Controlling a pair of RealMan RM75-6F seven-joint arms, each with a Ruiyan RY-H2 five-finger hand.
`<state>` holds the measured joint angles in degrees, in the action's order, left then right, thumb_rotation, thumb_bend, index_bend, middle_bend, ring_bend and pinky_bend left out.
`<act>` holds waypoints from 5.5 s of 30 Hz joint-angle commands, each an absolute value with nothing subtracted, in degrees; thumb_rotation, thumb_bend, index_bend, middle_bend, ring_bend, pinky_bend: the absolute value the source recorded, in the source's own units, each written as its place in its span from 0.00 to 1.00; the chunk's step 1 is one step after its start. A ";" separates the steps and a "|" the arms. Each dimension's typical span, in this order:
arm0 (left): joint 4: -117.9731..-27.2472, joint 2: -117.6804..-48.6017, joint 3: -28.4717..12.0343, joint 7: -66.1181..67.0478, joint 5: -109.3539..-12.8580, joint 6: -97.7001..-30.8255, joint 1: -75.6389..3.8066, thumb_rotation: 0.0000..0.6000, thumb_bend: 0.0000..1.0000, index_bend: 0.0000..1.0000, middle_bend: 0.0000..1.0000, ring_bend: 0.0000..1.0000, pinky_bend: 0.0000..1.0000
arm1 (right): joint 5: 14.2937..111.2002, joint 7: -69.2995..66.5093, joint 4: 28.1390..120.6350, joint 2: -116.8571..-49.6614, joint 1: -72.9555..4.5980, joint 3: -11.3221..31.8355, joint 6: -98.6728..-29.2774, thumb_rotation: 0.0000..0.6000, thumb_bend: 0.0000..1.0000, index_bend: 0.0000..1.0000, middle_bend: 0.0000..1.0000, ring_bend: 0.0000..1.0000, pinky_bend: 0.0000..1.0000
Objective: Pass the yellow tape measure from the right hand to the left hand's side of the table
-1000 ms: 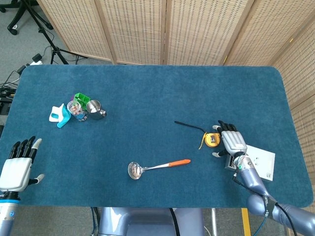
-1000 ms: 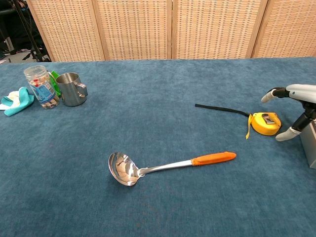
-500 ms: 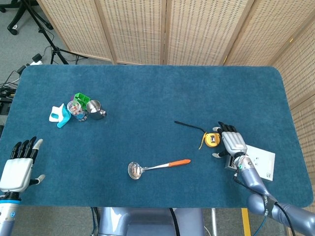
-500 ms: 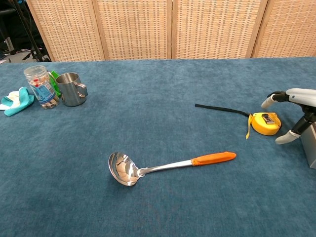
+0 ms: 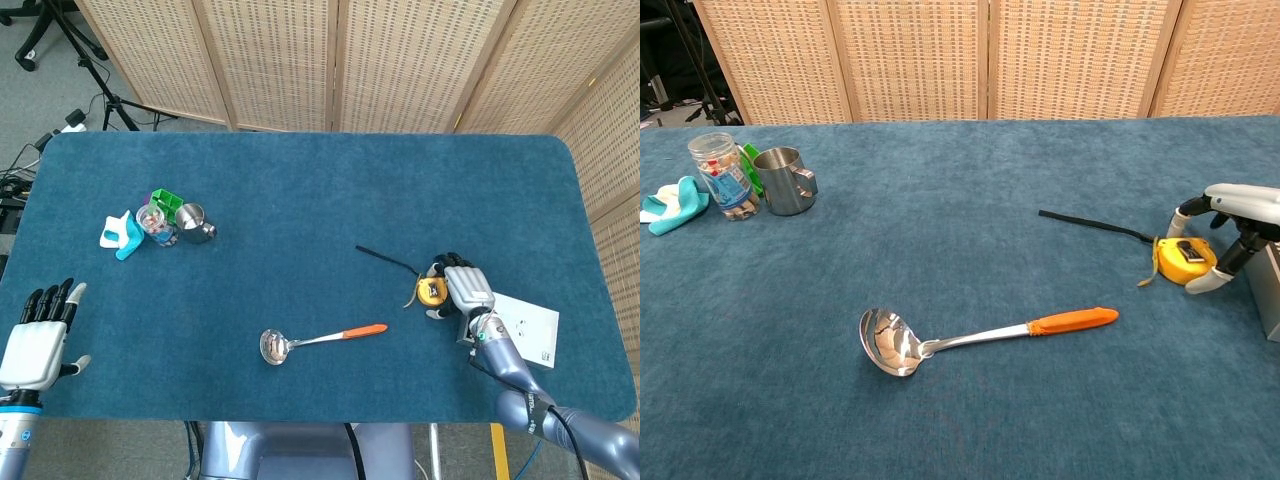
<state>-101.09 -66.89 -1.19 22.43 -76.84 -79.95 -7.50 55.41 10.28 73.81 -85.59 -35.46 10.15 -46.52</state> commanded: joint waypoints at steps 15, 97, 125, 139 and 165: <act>-101.19 -66.85 -1.21 22.39 -76.42 -79.62 -7.60 1.00 0.04 0.00 0.00 0.00 0.00 | 56.57 11.21 72.58 -86.86 -34.84 10.02 -49.97 1.00 0.16 0.67 0.46 0.41 0.48; -101.64 -64.46 -1.91 18.11 -76.74 -80.63 -7.02 1.00 0.04 0.00 0.00 0.00 0.00 | 35.71 19.56 73.44 -100.61 -66.44 21.56 -37.99 1.00 0.08 0.30 0.01 0.00 0.15; -102.25 -64.43 -1.59 17.57 -77.68 -80.61 -6.94 1.00 0.03 0.00 0.00 0.00 0.00 | 52.05 13.13 97.18 -76.60 -48.12 9.64 -56.78 1.00 0.05 0.25 0.00 0.00 0.04; -102.63 -66.64 -1.22 19.15 -77.70 -79.70 -7.39 1.00 0.03 0.00 0.00 0.00 0.00 | 75.89 -2.50 86.28 -72.75 -26.18 -1.14 -79.12 1.00 0.03 0.19 0.00 0.00 0.00; -109.78 -67.58 -8.88 27.34 -62.12 -63.79 -20.73 1.00 0.06 0.00 0.00 0.00 0.00 | 79.75 -6.46 74.34 -74.74 -15.57 2.06 -86.06 1.00 0.00 0.00 0.00 0.00 0.00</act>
<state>-108.80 -67.79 -7.71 26.16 -64.56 -66.12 -18.51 79.70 -6.46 74.29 -74.77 -15.63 1.99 -86.07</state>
